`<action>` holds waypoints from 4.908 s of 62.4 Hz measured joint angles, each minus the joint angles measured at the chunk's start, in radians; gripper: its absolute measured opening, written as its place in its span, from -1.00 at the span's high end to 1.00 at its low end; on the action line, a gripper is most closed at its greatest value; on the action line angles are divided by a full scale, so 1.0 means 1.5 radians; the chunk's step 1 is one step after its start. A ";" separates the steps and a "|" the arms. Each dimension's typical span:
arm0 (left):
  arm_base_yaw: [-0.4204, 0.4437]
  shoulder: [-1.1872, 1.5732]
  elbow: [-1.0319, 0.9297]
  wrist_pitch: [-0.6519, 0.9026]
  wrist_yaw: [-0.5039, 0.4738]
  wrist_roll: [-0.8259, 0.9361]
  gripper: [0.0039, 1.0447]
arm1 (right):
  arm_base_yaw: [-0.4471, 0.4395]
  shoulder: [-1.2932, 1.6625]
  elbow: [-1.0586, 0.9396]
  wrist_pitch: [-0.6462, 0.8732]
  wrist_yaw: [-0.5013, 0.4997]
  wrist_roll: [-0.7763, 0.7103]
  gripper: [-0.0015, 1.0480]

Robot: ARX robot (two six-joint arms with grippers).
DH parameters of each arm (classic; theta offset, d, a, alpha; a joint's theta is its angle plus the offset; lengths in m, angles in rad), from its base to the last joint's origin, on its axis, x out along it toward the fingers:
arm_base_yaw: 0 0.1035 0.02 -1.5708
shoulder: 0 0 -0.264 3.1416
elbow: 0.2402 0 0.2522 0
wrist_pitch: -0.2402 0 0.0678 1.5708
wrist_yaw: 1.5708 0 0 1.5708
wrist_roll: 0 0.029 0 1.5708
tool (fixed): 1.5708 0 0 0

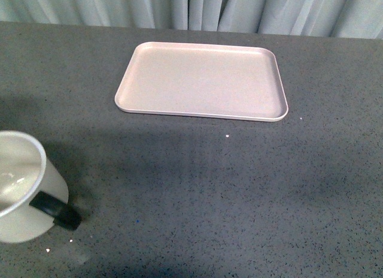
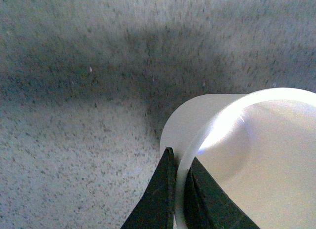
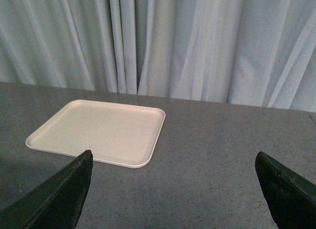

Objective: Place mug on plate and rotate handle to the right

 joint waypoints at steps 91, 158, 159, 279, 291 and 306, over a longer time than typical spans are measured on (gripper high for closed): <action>-0.247 0.673 0.882 -0.239 -0.042 -0.046 0.96 | 0.000 0.000 0.000 0.000 0.000 0.000 -0.82; -0.169 0.209 0.204 0.568 -0.248 -0.071 -0.31 | 0.000 0.000 0.000 0.000 0.000 0.000 -0.82; -0.162 0.197 0.181 0.594 -0.249 -0.071 -0.27 | 0.000 0.000 0.000 0.000 0.000 0.000 -0.82; 0.046 -0.745 -0.474 0.391 -0.083 -0.066 0.98 | 0.000 0.000 0.000 0.000 0.000 0.000 -0.82; 0.046 -0.788 -0.474 0.349 -0.083 -0.066 0.98 | 0.000 0.000 0.000 0.000 0.000 0.000 -0.82; 0.046 -0.829 -0.474 0.308 -0.083 -0.066 0.98 | 0.000 0.000 0.000 0.000 0.000 0.000 -0.82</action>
